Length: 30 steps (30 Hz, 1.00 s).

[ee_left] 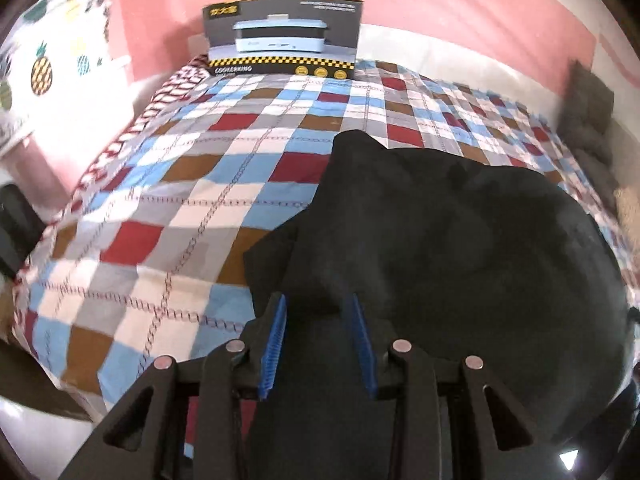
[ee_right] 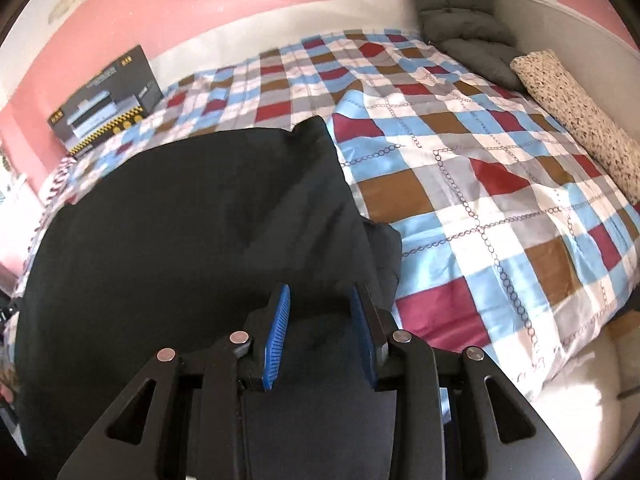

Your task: Fold large clothes

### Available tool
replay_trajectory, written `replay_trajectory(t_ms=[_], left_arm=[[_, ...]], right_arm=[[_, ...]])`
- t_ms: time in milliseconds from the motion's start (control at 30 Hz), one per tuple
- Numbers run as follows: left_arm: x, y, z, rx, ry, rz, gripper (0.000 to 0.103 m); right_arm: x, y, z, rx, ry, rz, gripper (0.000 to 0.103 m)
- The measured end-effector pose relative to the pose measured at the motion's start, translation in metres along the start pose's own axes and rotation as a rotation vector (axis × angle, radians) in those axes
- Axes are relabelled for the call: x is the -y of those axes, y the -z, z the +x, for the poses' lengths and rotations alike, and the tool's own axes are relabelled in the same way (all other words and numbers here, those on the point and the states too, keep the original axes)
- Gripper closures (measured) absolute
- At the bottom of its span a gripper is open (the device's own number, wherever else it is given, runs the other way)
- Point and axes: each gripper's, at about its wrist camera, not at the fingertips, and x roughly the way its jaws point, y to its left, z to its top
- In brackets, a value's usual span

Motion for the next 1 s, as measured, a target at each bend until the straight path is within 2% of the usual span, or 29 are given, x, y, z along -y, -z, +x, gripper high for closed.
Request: replay_trajectory(t_ms=[100, 167, 367, 467, 600, 1000], left_arm=[[-0.001, 0.014, 0.012, -0.032, -0.013, 0.005, 0.060], [-0.002, 0.016, 0.007, -0.035, -0.014, -0.013, 0.060], [0.012, 0.010, -0.020, 0.010, -0.017, 0.012, 0.061], [0.025, 0.011, -0.026, 0.042, -0.007, 0.062, 0.060], [0.028, 0.019, -0.001, -0.052, -0.023, 0.086, 0.060], [0.037, 0.021, -0.013, -0.028, -0.006, 0.083, 0.060]], right_arm=[[0.001, 0.013, 0.011, -0.048, 0.010, -0.019, 0.071], [0.002, 0.015, 0.008, -0.051, 0.031, -0.014, 0.071], [-0.006, 0.007, -0.015, -0.001, 0.015, -0.011, 0.071], [-0.013, 0.013, -0.008, -0.022, 0.006, -0.039, 0.071], [-0.006, 0.020, 0.005, -0.058, 0.022, -0.030, 0.071], [-0.007, 0.013, -0.003, -0.051, 0.029, -0.039, 0.070]])
